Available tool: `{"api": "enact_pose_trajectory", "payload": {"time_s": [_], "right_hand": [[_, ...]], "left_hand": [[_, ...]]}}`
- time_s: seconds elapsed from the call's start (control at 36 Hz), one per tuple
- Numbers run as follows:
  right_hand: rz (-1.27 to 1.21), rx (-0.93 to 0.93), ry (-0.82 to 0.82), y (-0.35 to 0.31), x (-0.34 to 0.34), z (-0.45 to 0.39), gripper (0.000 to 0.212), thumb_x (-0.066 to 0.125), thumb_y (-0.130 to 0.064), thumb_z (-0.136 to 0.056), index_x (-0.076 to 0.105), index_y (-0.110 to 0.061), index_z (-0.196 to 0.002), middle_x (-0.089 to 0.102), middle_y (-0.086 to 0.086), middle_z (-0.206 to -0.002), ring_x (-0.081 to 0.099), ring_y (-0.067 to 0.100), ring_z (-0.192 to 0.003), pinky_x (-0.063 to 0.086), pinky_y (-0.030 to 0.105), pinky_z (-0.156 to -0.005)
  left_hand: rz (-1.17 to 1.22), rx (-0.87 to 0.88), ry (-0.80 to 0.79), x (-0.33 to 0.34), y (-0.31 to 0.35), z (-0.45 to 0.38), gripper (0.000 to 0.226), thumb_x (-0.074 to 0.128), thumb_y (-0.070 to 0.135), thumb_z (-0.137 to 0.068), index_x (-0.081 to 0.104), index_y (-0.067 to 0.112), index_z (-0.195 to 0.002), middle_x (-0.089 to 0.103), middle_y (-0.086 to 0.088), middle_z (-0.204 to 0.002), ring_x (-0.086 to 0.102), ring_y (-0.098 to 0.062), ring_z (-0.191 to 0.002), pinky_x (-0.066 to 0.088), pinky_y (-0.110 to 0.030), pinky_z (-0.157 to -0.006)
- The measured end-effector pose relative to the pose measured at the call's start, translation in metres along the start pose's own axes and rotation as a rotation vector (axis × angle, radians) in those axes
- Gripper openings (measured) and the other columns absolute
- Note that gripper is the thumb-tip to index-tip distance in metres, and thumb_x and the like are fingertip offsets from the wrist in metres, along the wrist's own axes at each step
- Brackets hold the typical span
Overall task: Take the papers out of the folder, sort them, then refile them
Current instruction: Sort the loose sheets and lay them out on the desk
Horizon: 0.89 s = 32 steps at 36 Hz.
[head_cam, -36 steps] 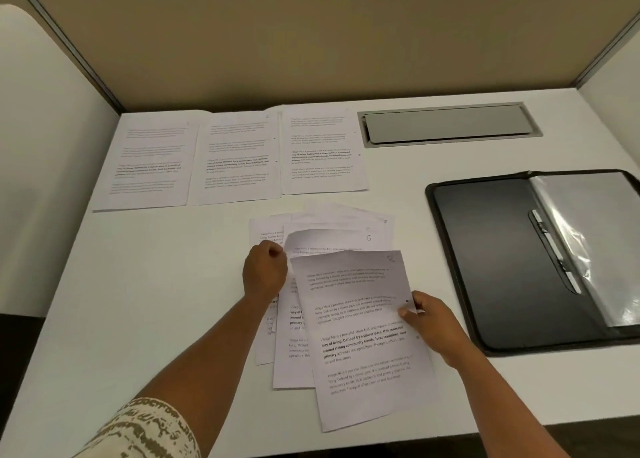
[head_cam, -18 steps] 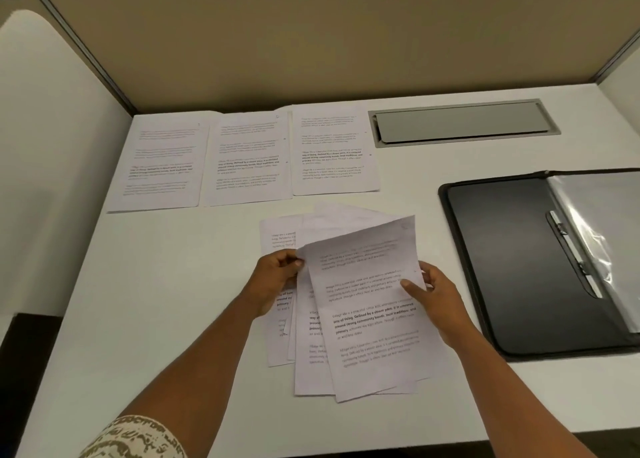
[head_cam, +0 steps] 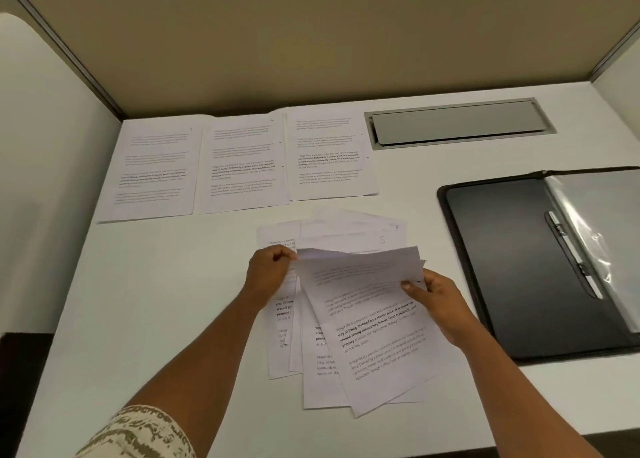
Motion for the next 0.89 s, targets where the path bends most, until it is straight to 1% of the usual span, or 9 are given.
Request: {"api": "enact_pose_trajectory", "payload": {"time_s": [0.08,0.22,0.28,0.36,0.44,0.53,0.64,0.78,0.89], "right_hand": [[0.043,-0.008,-0.008,0.001,0.000,0.003,0.030,0.063,-0.011,-0.097,0.069,-0.024,-0.124,0.074,-0.006,-0.116,0.066,0.010,-0.112,0.048,0.031,-0.099],[0.075,-0.010,-0.007,0.002,-0.002,0.004,0.029,0.063,-0.011,-0.098,0.068,-0.024,-0.123,0.074,-0.008,-0.114,0.066,0.008,-0.110,0.049,0.026,-0.096],[0.078,-0.005,-0.002,0.003,-0.003,0.004,0.029,0.063,-0.011,-0.097,0.068,-0.024,-0.123,0.074,-0.009,-0.113,0.065,0.006,-0.108,0.049,0.026,-0.096],[0.086,-0.001,0.002,0.004,-0.004,0.003,0.030,0.063,-0.011,-0.097,0.067,-0.025,-0.123,0.074,-0.010,-0.112,0.065,0.005,-0.108,0.050,0.025,-0.094],[0.091,-0.010,-0.001,0.003,-0.004,0.002,0.031,0.063,-0.011,-0.097,0.068,-0.024,-0.124,0.073,-0.010,-0.115,0.065,0.005,-0.110,0.049,0.024,-0.096],[0.114,-0.009,-0.016,0.003,-0.003,0.000,0.031,0.063,-0.011,-0.098,0.067,-0.022,-0.127,0.073,-0.008,-0.118,0.064,0.008,-0.114,0.049,0.028,-0.099],[0.145,-0.002,-0.025,0.002,-0.002,-0.003,0.031,0.064,-0.014,-0.098,0.066,-0.022,-0.127,0.072,-0.006,-0.119,0.064,0.014,-0.116,0.051,0.031,-0.099],[0.134,-0.006,0.014,-0.003,-0.001,-0.007,0.030,0.066,-0.017,-0.096,0.062,-0.026,-0.124,0.068,-0.004,-0.120,0.063,0.016,-0.113,0.052,0.024,-0.085],[0.128,-0.039,0.033,-0.016,0.003,-0.008,0.039,0.067,-0.012,-0.095,0.059,-0.038,-0.123,0.065,-0.022,-0.117,0.059,-0.006,-0.108,0.049,0.010,-0.075]], "left_hand": [[-0.351,0.282,0.056,0.004,0.004,-0.010,0.024,0.074,0.009,-0.085,0.070,0.022,-0.105,0.065,0.002,-0.113,0.056,-0.017,-0.105,0.045,-0.024,-0.086],[-0.852,0.420,0.043,0.017,0.003,-0.015,0.078,0.079,0.040,-0.079,0.047,0.018,-0.146,0.040,-0.007,-0.152,0.032,-0.031,-0.138,0.035,-0.048,-0.108],[-0.969,0.404,-0.011,0.022,0.001,-0.016,0.087,0.079,0.033,-0.078,0.035,0.018,-0.152,0.023,-0.008,-0.161,0.021,-0.033,-0.143,0.030,-0.050,-0.114],[-1.016,0.428,-0.050,0.025,0.000,-0.017,0.080,0.073,0.019,-0.079,0.038,0.017,-0.151,0.017,-0.011,-0.163,0.015,-0.034,-0.145,0.023,-0.047,-0.115],[-0.887,0.499,-0.016,0.024,0.003,-0.015,0.067,0.076,0.022,-0.079,0.053,0.015,-0.141,0.035,-0.011,-0.155,0.026,-0.035,-0.141,0.031,-0.050,-0.112],[-0.691,0.498,0.048,0.019,0.002,-0.019,0.051,0.081,0.011,-0.072,0.065,0.017,-0.120,0.059,-0.002,-0.123,0.047,-0.027,-0.119,0.047,-0.042,-0.094],[-0.340,0.293,-0.047,0.016,0.000,-0.028,0.045,0.072,-0.011,-0.072,0.066,0.021,-0.103,0.067,0.006,-0.091,0.063,-0.012,-0.088,0.053,-0.023,-0.078],[0.104,0.011,-0.269,0.019,0.009,-0.021,0.023,0.067,0.000,-0.090,0.074,0.017,-0.105,0.074,-0.001,-0.102,0.069,-0.014,-0.095,0.056,-0.026,-0.075],[0.298,-0.166,-0.475,0.023,0.016,-0.007,0.017,0.062,0.008,-0.095,0.073,0.008,-0.108,0.073,-0.004,-0.097,0.067,-0.014,-0.082,0.053,-0.024,-0.066]]}}
Point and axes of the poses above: each hand's wrist, its own z-axis away from the middle knuckle, its own x-axis out of the palm, y = z × x, the point moved 6 cm from there along -z, towards the middle knuckle
